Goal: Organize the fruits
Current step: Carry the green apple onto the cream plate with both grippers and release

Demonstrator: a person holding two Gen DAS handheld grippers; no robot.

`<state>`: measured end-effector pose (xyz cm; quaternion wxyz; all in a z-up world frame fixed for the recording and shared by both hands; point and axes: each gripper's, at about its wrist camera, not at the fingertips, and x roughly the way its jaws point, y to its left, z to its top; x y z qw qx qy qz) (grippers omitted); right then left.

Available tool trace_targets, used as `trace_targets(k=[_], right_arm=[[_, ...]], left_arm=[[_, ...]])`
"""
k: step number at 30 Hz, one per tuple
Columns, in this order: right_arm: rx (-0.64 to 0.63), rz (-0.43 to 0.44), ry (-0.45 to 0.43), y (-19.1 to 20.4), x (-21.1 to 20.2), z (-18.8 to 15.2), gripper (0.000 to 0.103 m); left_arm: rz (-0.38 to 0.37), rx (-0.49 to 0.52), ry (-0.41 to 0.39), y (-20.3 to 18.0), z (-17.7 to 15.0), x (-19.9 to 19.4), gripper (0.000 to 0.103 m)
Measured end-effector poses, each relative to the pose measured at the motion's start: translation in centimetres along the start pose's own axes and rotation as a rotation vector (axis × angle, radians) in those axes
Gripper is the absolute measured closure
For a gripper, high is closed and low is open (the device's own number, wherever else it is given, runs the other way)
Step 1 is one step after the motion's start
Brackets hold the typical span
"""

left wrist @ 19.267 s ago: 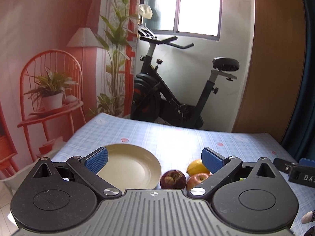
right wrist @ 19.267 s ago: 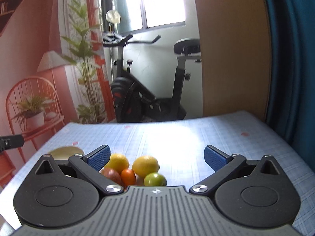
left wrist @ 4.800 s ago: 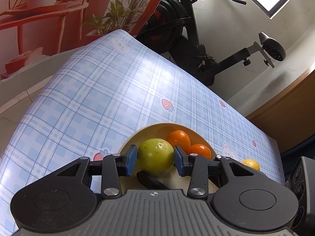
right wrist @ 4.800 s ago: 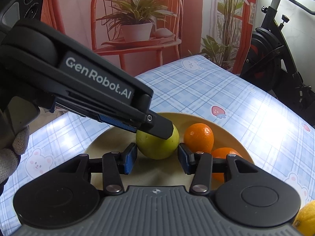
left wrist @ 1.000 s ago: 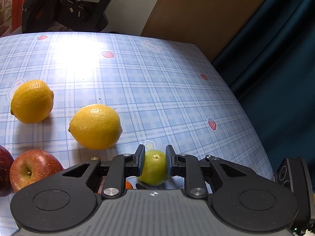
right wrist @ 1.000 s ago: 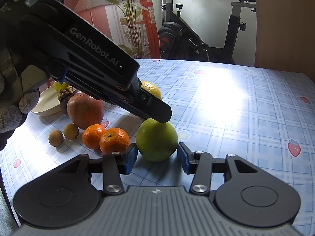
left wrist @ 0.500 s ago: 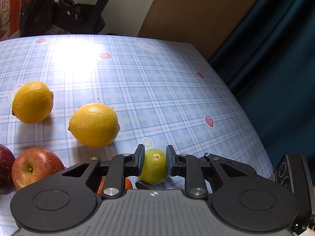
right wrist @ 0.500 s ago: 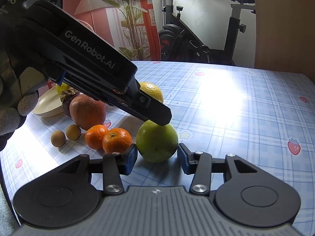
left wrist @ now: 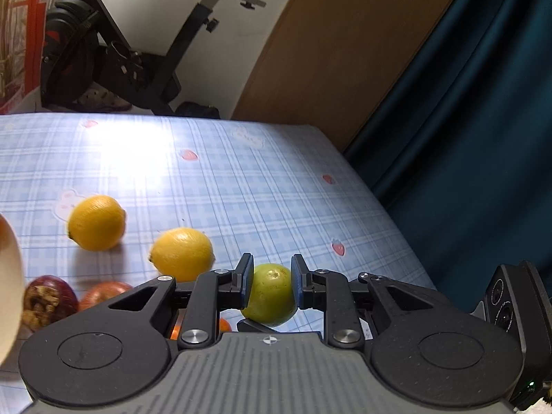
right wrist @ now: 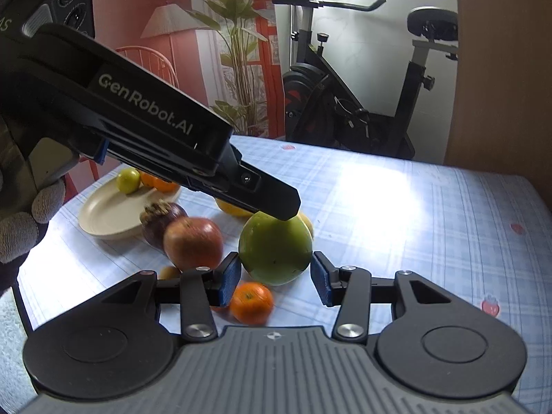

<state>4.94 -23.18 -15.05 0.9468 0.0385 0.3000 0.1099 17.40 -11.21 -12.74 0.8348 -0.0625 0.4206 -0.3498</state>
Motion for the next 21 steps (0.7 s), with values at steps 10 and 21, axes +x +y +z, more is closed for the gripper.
trace_targets(k=[10,21], right_arm=[[-0.057,0.063,0.001,6.0,2.7,3.4,0.056],[-0.167,0.183,0.021,13.3,10.0,6.9,0.056]], left_arm=[[0.057,-0.067,-0.1,4.7,-0.4,-6.2,0.078],[0.148,-0.181,-0.187,13.2,-0.2,-11.9,0.079]])
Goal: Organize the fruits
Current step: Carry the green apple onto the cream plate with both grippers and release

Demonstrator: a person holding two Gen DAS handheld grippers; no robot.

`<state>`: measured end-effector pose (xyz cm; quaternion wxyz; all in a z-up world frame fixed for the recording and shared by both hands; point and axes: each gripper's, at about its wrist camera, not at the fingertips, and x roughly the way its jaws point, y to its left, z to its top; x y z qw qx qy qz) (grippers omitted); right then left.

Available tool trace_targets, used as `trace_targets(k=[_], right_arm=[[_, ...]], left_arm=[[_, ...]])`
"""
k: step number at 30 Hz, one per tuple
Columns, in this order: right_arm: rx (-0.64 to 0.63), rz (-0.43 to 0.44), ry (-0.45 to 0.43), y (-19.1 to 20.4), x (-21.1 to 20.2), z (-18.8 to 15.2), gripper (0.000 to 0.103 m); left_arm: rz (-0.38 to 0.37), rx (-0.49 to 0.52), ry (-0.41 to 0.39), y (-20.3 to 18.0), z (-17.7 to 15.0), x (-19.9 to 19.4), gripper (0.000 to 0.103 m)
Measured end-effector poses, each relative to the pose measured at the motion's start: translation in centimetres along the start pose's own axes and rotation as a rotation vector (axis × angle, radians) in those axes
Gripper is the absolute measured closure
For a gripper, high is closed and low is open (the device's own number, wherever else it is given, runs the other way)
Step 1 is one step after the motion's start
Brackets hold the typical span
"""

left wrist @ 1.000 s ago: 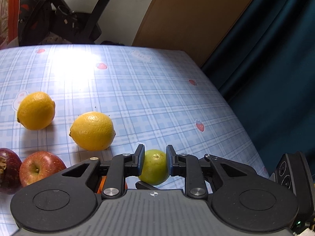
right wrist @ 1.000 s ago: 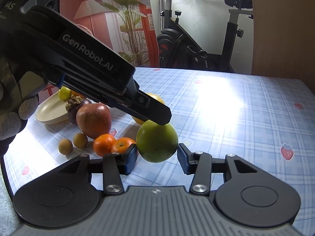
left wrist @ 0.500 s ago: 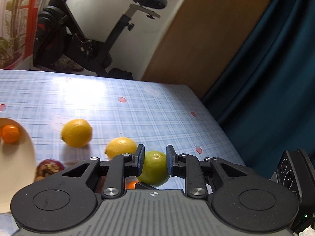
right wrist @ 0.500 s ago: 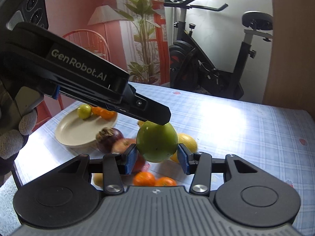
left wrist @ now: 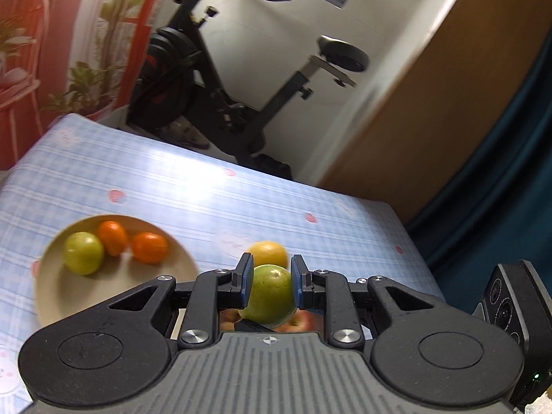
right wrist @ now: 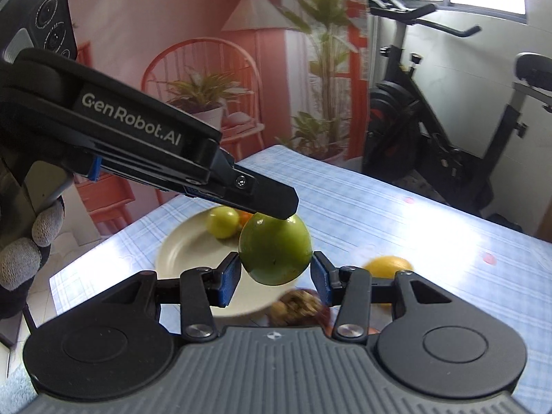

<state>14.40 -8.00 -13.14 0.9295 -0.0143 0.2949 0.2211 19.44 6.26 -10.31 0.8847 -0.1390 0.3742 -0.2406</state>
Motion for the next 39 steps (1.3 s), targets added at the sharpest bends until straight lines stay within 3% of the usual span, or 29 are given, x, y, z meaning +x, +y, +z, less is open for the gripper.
trace_targets(k=[8,20,39], right_arm=[[-0.05,0.047,0.081,2.9,7.1,1.1,0.056],[-0.038,0.026,0.175,2.6,14.2,0.1,0.056],[-0.052,0.002,0.178,2.8,16.6,0.0,0.055]], left_arm=[[0.044,-0.119,0.013,6.6,1.3,1.1,0.079],[0.083,-0.177,0.058,11.0,1.2,4.5,0.078],[0.16,-0.175,0.033,11.9,1.0,5.0,0.079]])
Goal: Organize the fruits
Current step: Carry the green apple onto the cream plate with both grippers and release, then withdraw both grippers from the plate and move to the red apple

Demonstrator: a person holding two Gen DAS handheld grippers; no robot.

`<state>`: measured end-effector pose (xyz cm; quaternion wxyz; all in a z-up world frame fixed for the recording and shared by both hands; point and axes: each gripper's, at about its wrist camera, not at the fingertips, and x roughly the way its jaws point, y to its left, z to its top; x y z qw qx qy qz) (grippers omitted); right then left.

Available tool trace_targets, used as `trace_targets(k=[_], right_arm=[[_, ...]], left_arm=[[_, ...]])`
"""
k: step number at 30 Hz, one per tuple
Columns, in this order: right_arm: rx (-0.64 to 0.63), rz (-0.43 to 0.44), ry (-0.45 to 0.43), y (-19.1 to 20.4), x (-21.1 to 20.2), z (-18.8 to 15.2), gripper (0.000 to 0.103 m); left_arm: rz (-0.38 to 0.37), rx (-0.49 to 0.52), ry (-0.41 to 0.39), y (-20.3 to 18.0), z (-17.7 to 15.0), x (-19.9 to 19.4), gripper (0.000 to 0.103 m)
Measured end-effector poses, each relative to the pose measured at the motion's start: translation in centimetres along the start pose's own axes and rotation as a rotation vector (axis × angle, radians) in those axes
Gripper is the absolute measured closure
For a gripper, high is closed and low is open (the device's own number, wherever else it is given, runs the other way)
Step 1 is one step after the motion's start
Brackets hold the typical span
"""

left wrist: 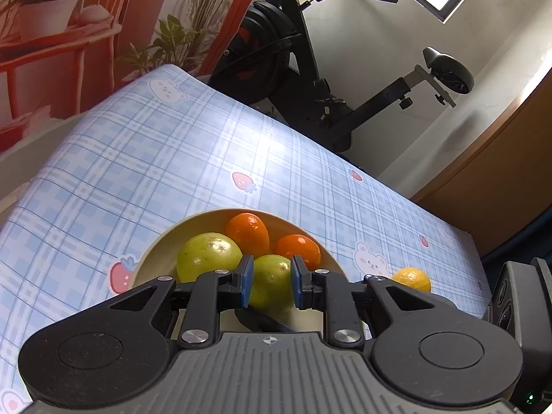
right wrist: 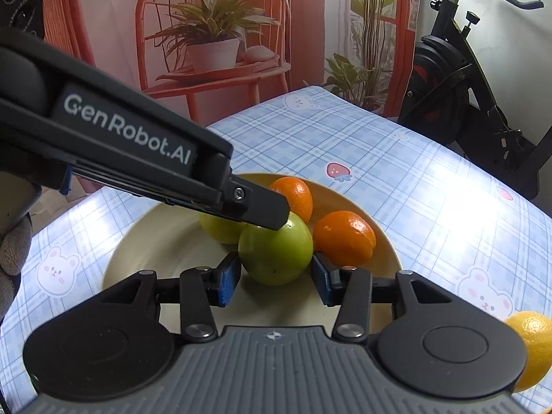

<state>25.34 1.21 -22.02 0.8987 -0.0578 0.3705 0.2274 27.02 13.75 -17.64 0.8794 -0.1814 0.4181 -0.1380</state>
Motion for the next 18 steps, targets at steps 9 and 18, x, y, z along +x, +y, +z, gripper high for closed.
trace_targets(k=[9,18], right_arm=[[-0.002,0.001,-0.082,-1.0,-6.3,-0.6,0.05],[0.115,-0.103,-0.186,-6.4,-14.4,-4.6,0.05]], left_arm=[[0.043,0.03,-0.052,-2.0,0.3,-3.5,0.079],[0.016,0.101,-0.061,-7.4,-2.1,-3.9,0.079]])
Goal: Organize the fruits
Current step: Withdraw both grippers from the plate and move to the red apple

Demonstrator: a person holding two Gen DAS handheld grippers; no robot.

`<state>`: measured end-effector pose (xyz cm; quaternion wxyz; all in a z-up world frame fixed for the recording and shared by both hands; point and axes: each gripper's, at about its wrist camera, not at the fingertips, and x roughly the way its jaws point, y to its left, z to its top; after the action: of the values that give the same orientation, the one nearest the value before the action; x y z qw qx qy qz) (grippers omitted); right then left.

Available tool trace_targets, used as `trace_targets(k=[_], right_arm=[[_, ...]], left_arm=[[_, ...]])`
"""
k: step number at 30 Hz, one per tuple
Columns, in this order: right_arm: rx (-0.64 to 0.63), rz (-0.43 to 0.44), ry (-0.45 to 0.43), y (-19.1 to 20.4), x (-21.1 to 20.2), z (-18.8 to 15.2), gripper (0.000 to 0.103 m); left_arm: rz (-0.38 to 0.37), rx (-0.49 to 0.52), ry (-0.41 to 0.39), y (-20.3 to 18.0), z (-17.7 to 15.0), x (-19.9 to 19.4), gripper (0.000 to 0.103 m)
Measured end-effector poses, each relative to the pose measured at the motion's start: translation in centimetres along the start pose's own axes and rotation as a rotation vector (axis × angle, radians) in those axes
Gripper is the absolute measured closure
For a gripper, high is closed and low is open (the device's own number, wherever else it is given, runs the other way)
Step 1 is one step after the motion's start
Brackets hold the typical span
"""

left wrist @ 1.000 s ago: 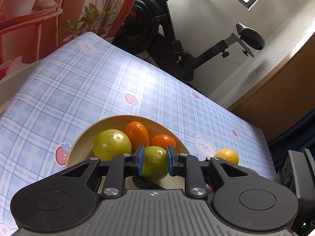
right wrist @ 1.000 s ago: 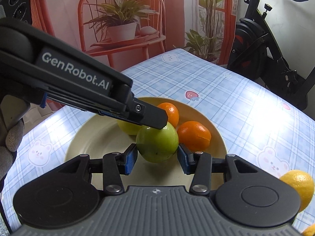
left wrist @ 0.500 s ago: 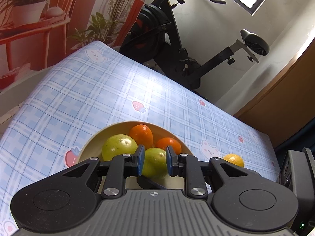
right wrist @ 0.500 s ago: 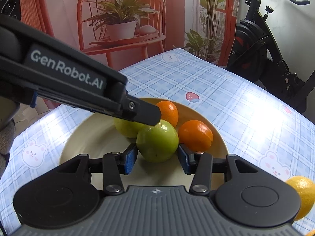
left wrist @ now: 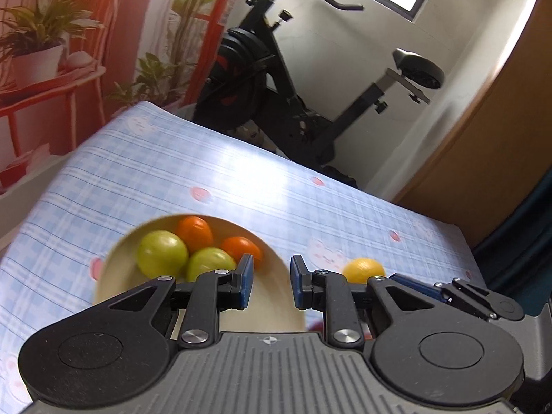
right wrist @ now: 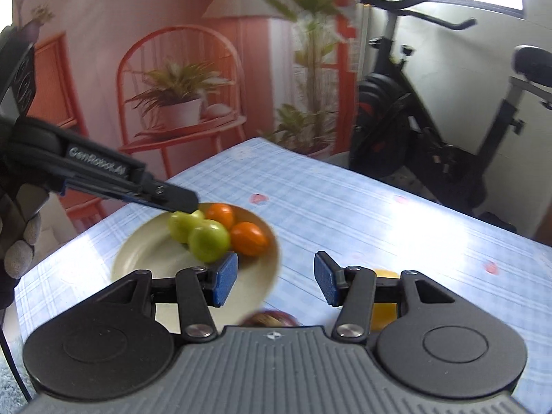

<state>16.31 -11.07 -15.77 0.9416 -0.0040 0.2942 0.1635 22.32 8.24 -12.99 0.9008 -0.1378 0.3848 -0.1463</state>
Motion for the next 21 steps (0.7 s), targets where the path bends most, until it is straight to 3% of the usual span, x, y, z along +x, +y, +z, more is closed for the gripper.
trace_targets(k=[8,21], right_arm=[[0.095,-0.057,-0.022,-3.9,-4.6,-3.4,0.05],[0.072,-0.014,0.008,-3.1,-5.0,-7.1,0.044]], left_arm=[[-0.053,0.091,0.058,-5.0,-2.1,1.6,0.079],[-0.078,0.194,0.167,-8.9,-4.3,3.9,0.078]])
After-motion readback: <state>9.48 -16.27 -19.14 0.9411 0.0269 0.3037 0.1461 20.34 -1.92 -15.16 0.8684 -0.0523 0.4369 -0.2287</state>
